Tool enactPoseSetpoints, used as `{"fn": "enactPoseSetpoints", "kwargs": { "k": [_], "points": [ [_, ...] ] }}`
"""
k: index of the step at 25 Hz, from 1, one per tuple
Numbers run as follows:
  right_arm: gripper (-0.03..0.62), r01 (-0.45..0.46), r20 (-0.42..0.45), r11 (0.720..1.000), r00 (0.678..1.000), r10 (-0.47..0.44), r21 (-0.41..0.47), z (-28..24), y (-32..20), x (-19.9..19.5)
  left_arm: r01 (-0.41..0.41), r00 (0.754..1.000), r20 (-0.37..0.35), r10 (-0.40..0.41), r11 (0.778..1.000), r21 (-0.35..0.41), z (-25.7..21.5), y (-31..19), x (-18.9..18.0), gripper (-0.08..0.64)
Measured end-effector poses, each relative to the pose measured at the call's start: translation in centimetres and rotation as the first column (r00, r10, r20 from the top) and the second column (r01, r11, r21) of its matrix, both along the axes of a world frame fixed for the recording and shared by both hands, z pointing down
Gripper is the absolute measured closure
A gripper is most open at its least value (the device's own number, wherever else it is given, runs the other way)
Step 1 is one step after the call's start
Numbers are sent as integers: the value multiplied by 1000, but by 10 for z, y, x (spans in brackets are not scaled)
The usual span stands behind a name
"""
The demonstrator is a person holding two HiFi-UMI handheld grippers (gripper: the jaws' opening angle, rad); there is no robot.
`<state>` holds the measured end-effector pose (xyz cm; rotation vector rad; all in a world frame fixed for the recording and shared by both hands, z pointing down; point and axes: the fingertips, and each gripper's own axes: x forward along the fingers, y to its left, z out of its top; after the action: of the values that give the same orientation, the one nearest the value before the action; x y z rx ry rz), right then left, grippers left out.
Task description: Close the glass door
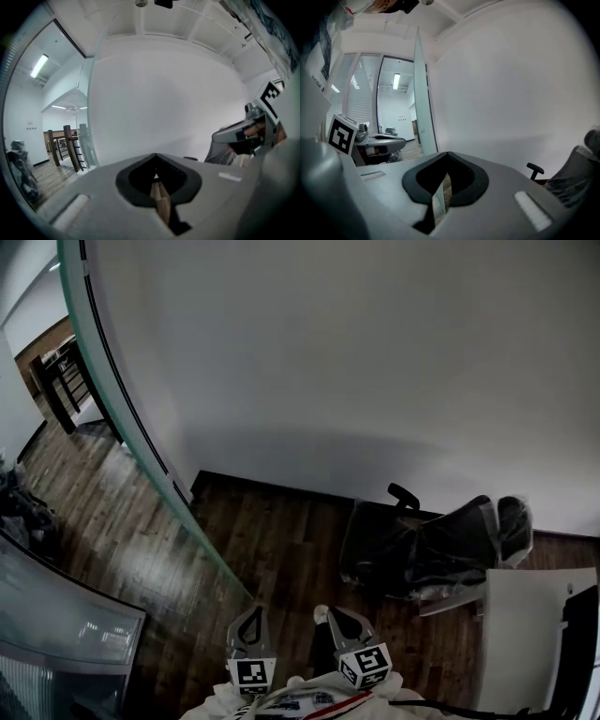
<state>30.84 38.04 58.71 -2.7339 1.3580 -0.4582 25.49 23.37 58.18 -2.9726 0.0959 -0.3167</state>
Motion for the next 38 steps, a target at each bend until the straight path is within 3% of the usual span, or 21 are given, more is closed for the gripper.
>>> {"fn": "enactPoseSetpoints", "kwargs": {
  "k": [6,9,12,16,20,25,28,33,36,38],
  "points": [
    [586,161,-7,986,987,-161,31,6,-67,109,110,993,39,-112,993,37,12,-38,91,558],
    [586,225,-23,973,974,-225,49,-5,-85,161,130,991,27,-132,990,57,3,-44,138,558],
    [586,291,-18,955,957,-290,57,-5,-101,199,205,978,39,-207,977,53,0,-59,173,558],
    [586,396,-13,916,918,-396,63,-4,-135,228,303,952,30,-304,952,45,-16,-78,196,558],
    [586,515,-21,855,857,-515,64,-2,-167,231,404,913,41,-406,913,52,-11,-96,195,558],
    [586,658,-4,750,752,-659,64,6,-203,219,564,824,28,-566,824,62,-20,-117,169,558],
    [586,731,5,680,681,-733,61,10,-233,200,658,749,43,-661,750,72,-19,-131,133,558],
    [586,820,-32,570,572,-820,54,11,-285,168,793,604,57,-795,607,62,-16,-146,68,558],
    [584,872,-96,479,487,-868,98,-7,-313,146,839,537,66,-841,540,60,-5,-154,34,558],
    [584,898,-112,430,438,-892,89,-13,-334,133,859,506,65,-860,510,50,-3,-166,19,558]
  ]
}}
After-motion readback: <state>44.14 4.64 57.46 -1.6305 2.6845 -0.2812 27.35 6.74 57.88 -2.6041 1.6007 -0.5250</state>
